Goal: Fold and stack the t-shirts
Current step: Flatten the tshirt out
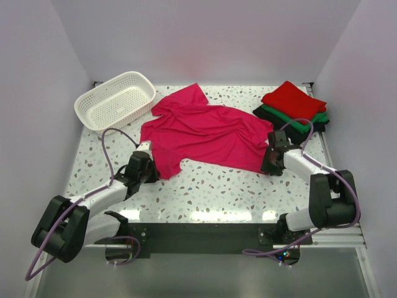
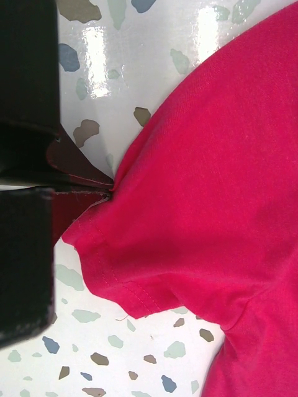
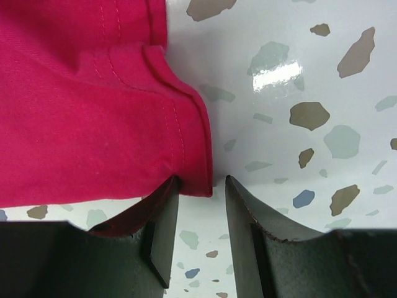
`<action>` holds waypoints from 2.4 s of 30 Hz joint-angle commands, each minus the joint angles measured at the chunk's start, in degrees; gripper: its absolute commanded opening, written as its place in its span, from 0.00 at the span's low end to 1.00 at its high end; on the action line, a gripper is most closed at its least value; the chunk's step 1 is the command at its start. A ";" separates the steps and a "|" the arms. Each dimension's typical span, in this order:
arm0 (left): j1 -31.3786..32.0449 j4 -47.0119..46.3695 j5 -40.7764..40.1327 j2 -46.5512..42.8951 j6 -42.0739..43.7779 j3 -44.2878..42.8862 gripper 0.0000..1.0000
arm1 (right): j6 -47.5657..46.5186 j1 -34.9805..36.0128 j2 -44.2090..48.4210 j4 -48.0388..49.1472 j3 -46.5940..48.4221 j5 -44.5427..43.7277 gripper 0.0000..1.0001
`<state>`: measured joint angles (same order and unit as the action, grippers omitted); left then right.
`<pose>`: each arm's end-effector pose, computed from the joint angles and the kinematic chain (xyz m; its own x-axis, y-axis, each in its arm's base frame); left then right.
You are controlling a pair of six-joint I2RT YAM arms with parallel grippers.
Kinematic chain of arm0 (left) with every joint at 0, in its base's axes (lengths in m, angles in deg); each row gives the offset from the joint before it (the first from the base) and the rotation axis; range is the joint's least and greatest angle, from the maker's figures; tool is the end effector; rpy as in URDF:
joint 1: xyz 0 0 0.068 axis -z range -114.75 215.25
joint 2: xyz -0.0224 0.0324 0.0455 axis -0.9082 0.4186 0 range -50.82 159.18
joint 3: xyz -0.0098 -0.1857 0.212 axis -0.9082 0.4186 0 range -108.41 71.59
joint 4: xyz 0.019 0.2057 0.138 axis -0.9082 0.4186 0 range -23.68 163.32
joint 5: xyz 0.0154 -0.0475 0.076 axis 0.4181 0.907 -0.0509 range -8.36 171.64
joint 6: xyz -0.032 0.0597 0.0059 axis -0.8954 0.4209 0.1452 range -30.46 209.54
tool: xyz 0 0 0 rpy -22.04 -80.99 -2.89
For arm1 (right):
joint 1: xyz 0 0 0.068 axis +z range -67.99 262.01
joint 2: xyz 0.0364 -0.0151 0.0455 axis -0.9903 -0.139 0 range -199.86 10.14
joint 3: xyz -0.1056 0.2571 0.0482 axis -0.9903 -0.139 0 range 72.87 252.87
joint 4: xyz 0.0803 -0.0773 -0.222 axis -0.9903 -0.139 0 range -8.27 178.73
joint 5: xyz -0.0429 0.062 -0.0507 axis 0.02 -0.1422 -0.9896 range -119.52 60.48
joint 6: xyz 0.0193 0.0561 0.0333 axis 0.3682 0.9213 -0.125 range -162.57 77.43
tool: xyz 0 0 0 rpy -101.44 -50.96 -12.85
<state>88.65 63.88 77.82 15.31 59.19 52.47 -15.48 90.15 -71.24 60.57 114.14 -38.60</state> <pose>0.1872 -0.0770 0.1453 -0.7340 -0.2318 -0.6383 -0.0213 0.9473 -0.3196 0.2405 0.0257 0.1622 -0.8561 0.3318 -0.3964 0.3458 0.9375 0.0380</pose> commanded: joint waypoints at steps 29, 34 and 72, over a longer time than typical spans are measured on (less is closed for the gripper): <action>0.59 16.84 -12.36 -28.41 -8.58 -1.89 0.00 | 3.05 10.74 3.60 -14.64 3.64 2.58 0.00; 2.96 21.06 -12.97 -34.13 -10.43 -4.34 0.00 | 4.37 12.51 9.73 -18.50 3.02 1.79 0.00; 8.59 13.54 -20.36 -30.99 -2.71 -10.42 0.00 | 4.91 14.46 21.62 -9.55 1.17 -2.08 0.00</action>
<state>96.96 89.87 60.16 -18.35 51.52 41.61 -8.28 107.03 -49.84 47.41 113.03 -36.87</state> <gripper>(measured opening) 0.017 0.023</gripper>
